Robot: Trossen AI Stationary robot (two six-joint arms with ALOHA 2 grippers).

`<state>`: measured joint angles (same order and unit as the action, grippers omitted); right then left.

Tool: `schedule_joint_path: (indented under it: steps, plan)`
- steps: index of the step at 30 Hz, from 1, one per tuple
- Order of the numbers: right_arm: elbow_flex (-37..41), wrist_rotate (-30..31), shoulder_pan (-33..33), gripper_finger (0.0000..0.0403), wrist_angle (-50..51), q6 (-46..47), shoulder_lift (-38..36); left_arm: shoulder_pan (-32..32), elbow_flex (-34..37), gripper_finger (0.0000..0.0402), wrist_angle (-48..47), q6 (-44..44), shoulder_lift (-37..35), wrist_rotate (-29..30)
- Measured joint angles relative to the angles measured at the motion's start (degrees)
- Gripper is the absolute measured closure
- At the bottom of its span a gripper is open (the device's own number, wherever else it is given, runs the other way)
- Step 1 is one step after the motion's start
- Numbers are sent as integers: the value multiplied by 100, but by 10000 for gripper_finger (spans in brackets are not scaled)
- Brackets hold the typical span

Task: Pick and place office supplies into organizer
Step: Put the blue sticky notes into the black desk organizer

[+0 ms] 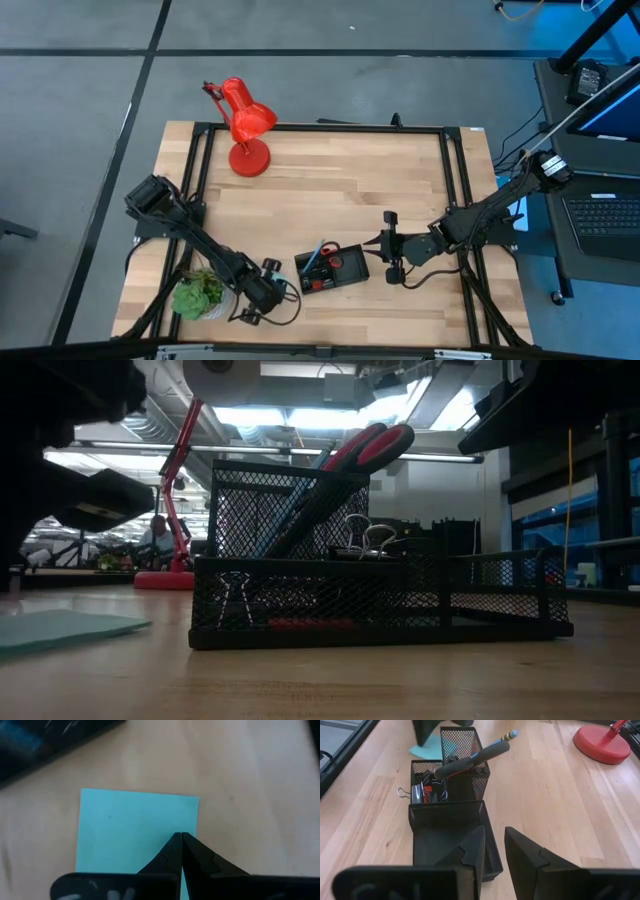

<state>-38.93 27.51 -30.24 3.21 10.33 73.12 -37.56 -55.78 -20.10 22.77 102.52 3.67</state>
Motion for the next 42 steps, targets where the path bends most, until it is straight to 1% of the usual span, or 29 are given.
schedule_joint_path:
  steps: [6, 9, 12, 17, 21, 24, 27, 29, 34, 39, 42]
  plan:
    - [-1, -13, 0, 324, 10, 386, 0, -30, -1, 400, 716, -636, 60, -270]
    - [1, -11, 0, 324, 37, 620, 0, -101, -6, 399, 963, -1073, 255, -267]
    - [1, -13, -2, 324, 128, 885, 0, -147, -42, 400, 1380, -1374, 559, -404]
    - [1, -11, -2, 324, 170, 1062, 0, -194, -66, 399, 2324, -1418, 1023, -736]
    - [1, -10, -2, 325, 114, 1062, 0, -300, -53, 400, 2776, -1732, 1153, -772]
    - [1, -9, 0, 325, 81, 1066, 0, -373, -38, 399, 2874, -2010, 1165, -757]
    - [1, -7, 2, 325, 82, 1111, 0, -404, -38, 400, 2876, -2055, 1168, -679]
    - [1, -5, 1, 325, 81, 1209, -1, -411, -38, 400, 2876, -2070, 1168, -580]
    - [1, -42, -15, 325, -24, 1635, 0, -413, -38, 400, 2879, -2465, 1168, -527]
    - [1, -486, -163, 325, -619, 1716, 0, -413, -38, 399, 2879, -2609, 1168, -514]
    - [1, -500, -346, 325, -1274, 1220, 96, -411, -38, 400, 2874, -2613, 1168, -510]
